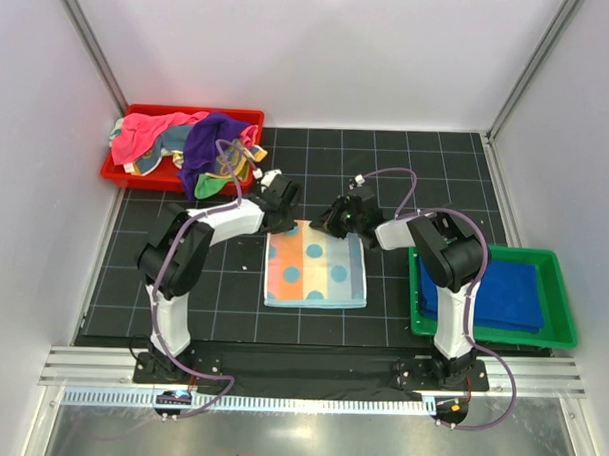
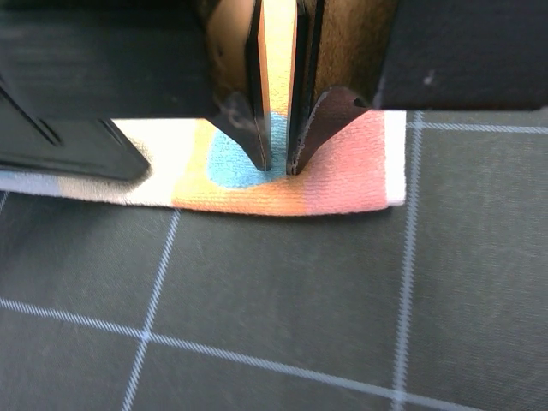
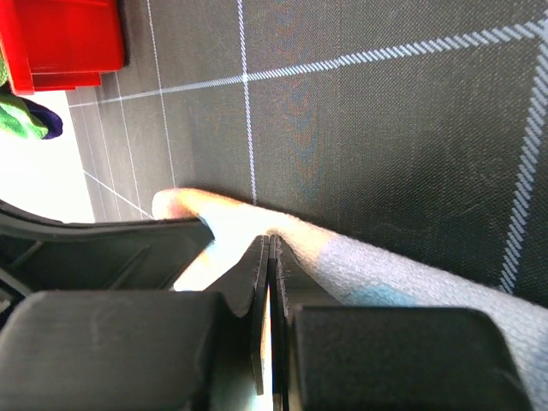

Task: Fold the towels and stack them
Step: Fold the towel

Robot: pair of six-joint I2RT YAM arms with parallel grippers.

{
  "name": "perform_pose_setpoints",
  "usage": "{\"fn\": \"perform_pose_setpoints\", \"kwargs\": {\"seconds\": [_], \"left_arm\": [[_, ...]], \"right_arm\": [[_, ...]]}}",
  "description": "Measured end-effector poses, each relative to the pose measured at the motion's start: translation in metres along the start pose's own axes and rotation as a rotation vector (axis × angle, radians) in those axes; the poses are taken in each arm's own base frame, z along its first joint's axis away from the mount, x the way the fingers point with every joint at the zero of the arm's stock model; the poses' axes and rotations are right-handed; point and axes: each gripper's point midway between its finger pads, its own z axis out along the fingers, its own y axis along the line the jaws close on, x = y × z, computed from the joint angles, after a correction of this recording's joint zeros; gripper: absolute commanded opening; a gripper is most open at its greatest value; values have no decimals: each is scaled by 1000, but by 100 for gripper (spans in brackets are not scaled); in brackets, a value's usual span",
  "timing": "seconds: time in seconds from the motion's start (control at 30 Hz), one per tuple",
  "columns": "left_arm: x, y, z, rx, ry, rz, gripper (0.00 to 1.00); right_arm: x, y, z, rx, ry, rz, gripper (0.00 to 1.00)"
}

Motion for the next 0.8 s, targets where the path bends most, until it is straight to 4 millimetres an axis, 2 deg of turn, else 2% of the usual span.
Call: {"fn": "perform_pose_setpoints", "kwargs": {"seconds": [0.23,0.4,0.8], "left_arm": [[-14,22,2,-39,-26,-40,23],[-18,33,1,-70,-38,-38,24],[-21,41,3,-99,-29,-31,21]], "right_arm": [[0,0,0,-2,5,-7,1],[1,-1,-1,-1,7,-15,1],[-1,-3,-4,13,26,-28,1]]}}
